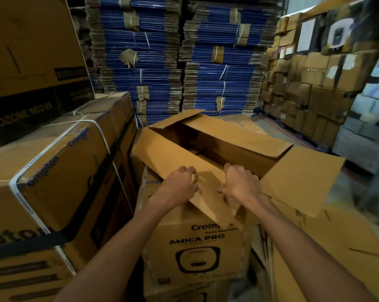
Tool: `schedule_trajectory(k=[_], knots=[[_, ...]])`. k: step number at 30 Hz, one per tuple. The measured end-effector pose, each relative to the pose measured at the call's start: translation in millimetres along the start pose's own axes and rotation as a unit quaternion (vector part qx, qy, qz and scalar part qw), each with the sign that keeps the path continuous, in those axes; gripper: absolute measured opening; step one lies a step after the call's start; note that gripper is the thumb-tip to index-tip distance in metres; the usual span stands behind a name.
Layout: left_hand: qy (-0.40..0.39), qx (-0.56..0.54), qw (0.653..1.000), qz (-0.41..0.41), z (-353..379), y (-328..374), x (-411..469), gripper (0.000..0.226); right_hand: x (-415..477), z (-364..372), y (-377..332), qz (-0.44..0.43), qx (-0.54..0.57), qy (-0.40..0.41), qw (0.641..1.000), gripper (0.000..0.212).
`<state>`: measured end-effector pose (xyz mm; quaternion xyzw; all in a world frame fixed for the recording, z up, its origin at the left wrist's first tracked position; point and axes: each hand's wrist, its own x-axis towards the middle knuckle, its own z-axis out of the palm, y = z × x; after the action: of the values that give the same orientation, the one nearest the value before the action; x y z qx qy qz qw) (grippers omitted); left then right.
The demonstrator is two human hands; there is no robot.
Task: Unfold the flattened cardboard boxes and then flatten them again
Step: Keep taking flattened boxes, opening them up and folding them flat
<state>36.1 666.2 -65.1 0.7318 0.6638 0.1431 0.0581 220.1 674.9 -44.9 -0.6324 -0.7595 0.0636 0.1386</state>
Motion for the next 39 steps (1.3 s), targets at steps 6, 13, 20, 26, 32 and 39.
schedule_trajectory(k=[6, 13, 20, 26, 32, 39], knots=[[-0.016, 0.088, 0.995, 0.045, -8.0, -32.6, 24.7, 0.067, -12.4, -5.4, 60.9, 0.008, -0.089, 0.072, 0.993, 0.021], [0.014, 0.097, 0.995, 0.005, -0.3, -41.0, 23.1, 0.053, -3.4, -12.8, 100.3, 0.025, -0.124, 0.048, 0.991, 0.028], [0.074, 0.107, 0.989, 0.068, 26.0, 12.2, 9.7, 0.052, 12.0, 35.8, 25.7, -0.122, -0.026, 0.063, 0.99, 0.05], [0.126, 0.046, 0.99, -0.042, -0.8, -26.5, 2.5, 0.075, 19.1, 46.6, 36.7, -0.119, 0.033, 0.1, 0.987, 0.039], [0.202, 0.045, 0.965, -0.16, -43.7, -88.2, -2.5, 0.088, 17.5, 55.1, 39.8, -0.133, 0.036, 0.122, 0.983, 0.041], [-0.006, 0.003, 0.966, -0.258, -27.3, -87.5, 20.1, 0.11, 10.6, 53.5, 36.9, -0.115, 0.051, 0.107, 0.986, 0.043]])
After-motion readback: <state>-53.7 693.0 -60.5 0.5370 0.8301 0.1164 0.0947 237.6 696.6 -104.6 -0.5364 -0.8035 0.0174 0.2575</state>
